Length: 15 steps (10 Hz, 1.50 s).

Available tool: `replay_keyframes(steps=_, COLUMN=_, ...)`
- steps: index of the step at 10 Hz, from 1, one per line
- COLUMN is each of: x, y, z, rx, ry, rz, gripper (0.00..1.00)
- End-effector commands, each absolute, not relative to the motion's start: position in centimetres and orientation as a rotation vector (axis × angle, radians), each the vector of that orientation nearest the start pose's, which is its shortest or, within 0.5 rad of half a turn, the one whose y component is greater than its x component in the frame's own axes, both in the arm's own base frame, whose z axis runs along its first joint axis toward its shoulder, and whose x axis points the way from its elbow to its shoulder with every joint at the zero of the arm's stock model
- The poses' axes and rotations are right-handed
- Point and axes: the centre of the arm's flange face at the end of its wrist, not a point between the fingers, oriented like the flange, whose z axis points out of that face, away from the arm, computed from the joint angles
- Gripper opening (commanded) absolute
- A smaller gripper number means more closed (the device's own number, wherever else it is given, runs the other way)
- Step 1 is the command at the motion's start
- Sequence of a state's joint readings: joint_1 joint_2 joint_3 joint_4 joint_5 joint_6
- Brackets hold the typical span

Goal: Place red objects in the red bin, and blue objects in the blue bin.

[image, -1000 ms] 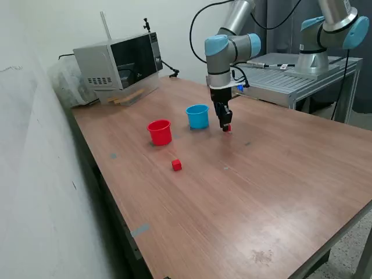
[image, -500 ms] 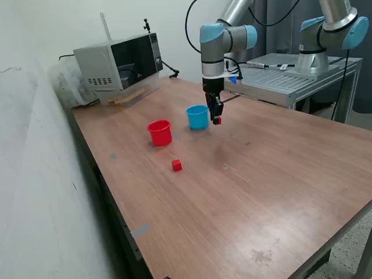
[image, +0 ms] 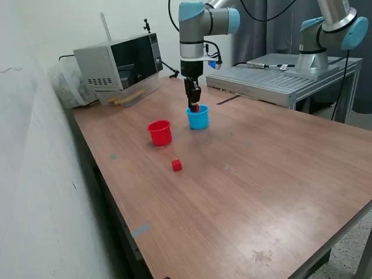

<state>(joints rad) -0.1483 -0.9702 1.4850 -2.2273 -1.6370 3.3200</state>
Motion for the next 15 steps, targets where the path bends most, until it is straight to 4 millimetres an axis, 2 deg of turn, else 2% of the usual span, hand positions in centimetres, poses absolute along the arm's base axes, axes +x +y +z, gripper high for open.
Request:
replay_keyframes(steps=1, x=-74.0, y=1.7, z=27.7, rx=-1.859, ry=2.614, rz=0.293, gripper=0.0)
replay_keyframes(steps=4, x=-76.5, y=2.4, z=25.3, rx=-1.857, ry=2.614, rz=0.285, gripper=0.0)
replay_keyframes(steps=6, x=-78.6, y=2.9, z=24.8, rx=-1.86, ry=2.626, rz=0.309, gripper=0.0)
replay_keyframes(steps=9, x=-80.6, y=7.7, z=21.1, rx=-1.784, ry=2.66, rz=0.295, gripper=0.0)
replay_keyframes(steps=13, x=-80.6, y=10.6, z=20.5, rx=-1.761, ry=2.668, rz=0.307, gripper=0.0)
replay_keyframes(steps=14, x=-80.6, y=10.6, z=20.5, rx=-1.761, ry=2.668, rz=0.307, gripper=1.0)
replay_keyframes(steps=15, x=-80.6, y=10.6, z=20.5, rx=-1.762, ry=2.669, rz=0.309, gripper=1.0)
